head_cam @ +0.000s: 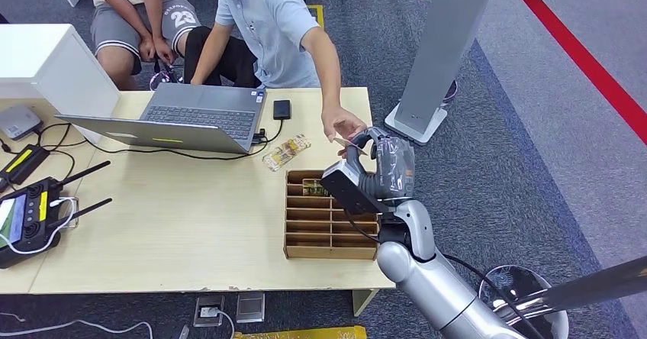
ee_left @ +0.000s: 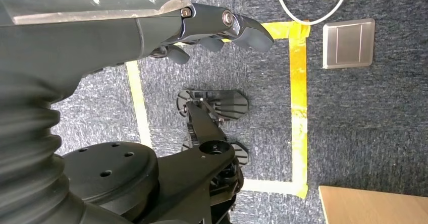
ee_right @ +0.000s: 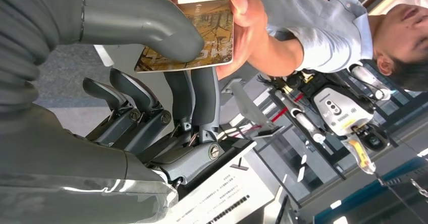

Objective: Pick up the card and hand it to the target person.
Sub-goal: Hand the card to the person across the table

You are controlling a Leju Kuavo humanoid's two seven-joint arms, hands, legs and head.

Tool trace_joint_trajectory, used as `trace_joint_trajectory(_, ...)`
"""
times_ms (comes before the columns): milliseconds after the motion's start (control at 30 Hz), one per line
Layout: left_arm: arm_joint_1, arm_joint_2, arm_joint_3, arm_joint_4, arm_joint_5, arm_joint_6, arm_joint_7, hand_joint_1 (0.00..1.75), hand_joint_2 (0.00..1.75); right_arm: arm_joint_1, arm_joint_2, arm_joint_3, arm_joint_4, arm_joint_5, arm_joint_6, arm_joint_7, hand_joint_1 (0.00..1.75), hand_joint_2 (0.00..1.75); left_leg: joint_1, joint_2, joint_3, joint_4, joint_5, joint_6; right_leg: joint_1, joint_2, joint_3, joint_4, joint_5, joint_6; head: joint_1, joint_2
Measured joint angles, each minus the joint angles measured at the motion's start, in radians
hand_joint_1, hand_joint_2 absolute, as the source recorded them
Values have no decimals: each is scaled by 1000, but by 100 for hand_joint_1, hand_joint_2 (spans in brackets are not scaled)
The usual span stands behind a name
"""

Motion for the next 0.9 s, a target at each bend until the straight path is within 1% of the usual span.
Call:
trace_joint_trajectory(100,0,0,0,0,-2,2,-1,0,0,0,2,0,5,-5,0,-1,0,175,0,0,0,0,0,0,0,0,0,0,0,0,0,0)
trace_joint_trajectory(400,0,0,0,0,5,5,2,0,0,0,5,1,15,-19,-3,-8,0,175,0,0,0,0,0,0,0,0,0,0,0,0,0,0)
trace_joint_trajectory(533,1,0,0,0,17,10,4,0,0,10,5,0,4,-87,-18,-40,0,175,0,0,0,0,0,0,0,0,0,0,0,0,0,0)
trace_joint_trajectory(633,2,0,0,0,24,13,2,0,0,37,4,-3,-25,-186,-23,-83,0,175,0,0,1,0,0,0,0,0,0,0,0,0,0,0)
trace_joint_trajectory(733,3,1,0,0,30,16,4,0,0,84,-2,-10,-72,-355,-5,-151,0,175,0,0,0,0,0,0,0,0,0,0,0,0,0,0)
trace_joint_trajectory(900,6,5,0,0,41,23,8,0,0,191,-29,-39,-175,-665,86,-278,0,175,0,0,0,0,0,0,0,0,-1,0,0,0,0,0)
